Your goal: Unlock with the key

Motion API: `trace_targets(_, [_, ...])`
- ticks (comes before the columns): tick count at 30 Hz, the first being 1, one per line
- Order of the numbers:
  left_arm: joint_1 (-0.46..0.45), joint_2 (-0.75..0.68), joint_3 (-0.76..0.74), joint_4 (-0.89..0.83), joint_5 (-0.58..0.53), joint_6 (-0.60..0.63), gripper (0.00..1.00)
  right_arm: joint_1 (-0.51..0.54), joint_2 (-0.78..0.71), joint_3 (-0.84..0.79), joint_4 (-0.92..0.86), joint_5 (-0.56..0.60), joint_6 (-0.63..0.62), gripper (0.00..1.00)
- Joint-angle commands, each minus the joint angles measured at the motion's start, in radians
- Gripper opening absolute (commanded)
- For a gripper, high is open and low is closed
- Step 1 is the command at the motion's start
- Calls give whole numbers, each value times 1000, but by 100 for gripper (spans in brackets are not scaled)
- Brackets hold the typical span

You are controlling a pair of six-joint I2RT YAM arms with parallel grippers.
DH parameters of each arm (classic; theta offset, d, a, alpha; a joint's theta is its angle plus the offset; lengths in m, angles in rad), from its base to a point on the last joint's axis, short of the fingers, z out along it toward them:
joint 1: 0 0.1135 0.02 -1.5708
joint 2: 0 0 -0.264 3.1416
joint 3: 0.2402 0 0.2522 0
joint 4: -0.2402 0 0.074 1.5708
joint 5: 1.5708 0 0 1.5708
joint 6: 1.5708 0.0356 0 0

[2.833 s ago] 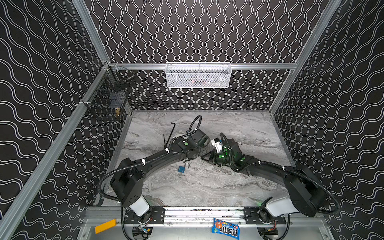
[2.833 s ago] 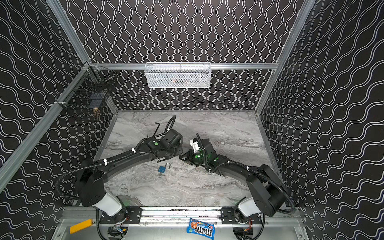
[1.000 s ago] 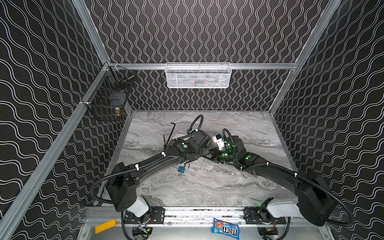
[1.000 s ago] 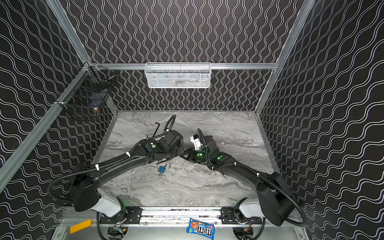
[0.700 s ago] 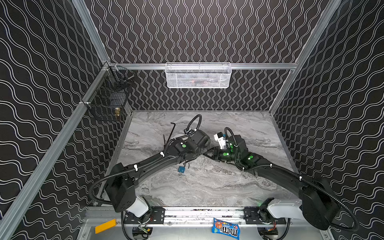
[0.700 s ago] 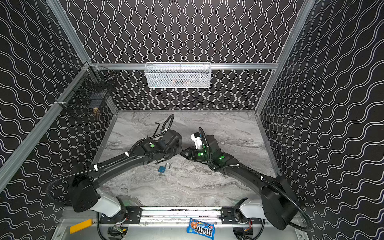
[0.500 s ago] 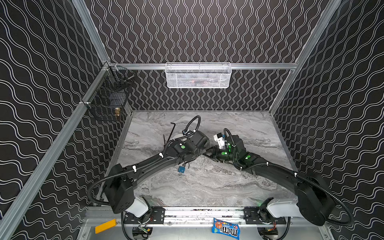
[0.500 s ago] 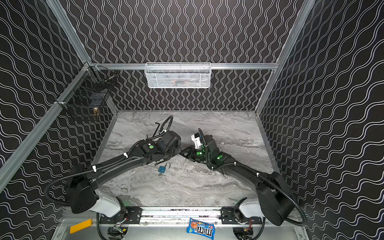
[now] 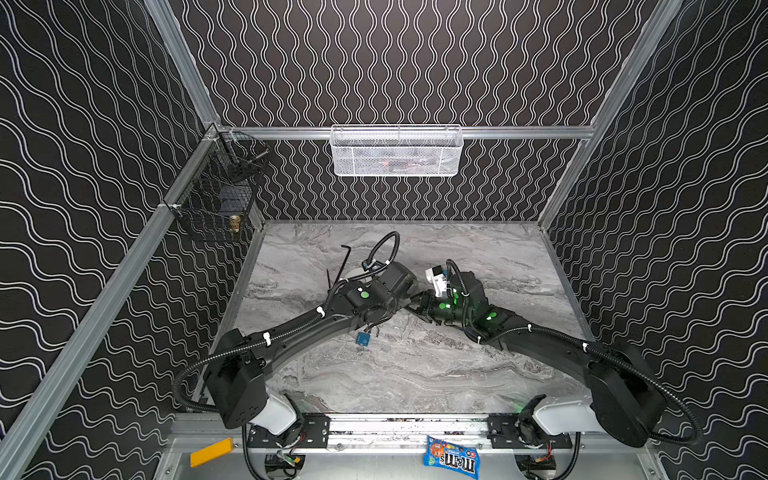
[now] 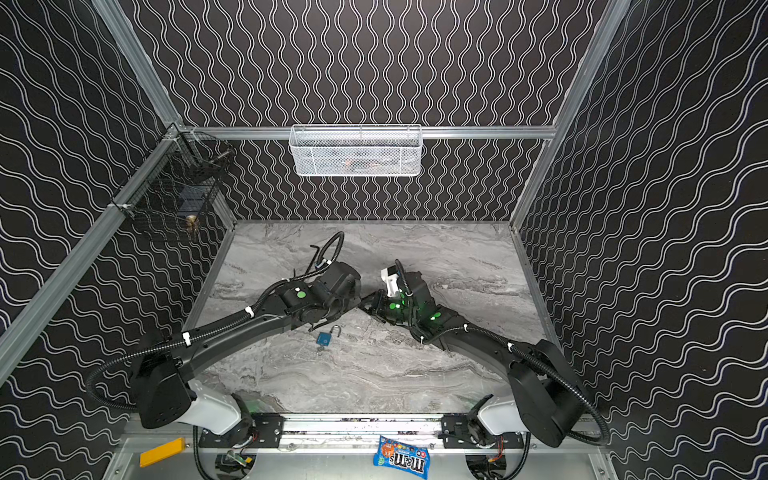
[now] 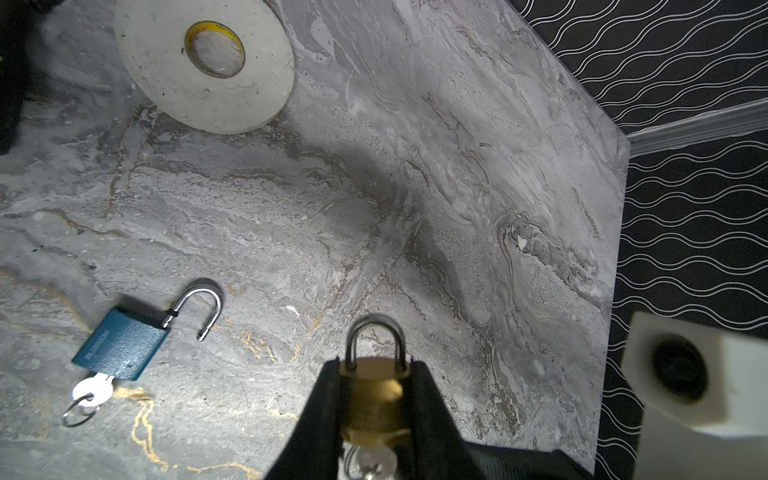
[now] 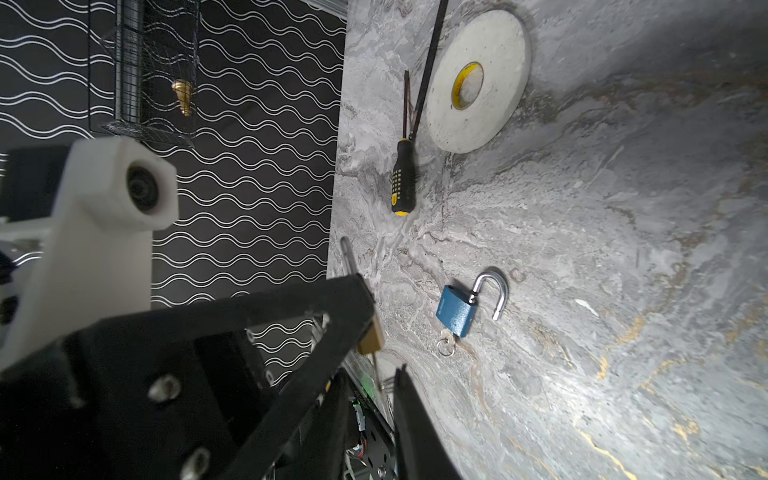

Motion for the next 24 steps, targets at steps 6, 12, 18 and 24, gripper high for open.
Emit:
trace_targets(6, [1, -8, -4, 32, -6, -35, 0, 6, 21, 4, 49, 19, 1, 21])
trace_targets(12, [0, -11, -7, 40, -3, -48, 0, 8, 36, 3, 45, 17, -1, 16])
trace_targets(18, [0, -8, 3, 59, 16, -61, 0, 7, 35, -4, 70, 13, 2, 6])
trace_targets(24, [0, -41, -15, 106, 70, -89, 0, 8, 12, -17, 140, -3, 18, 0])
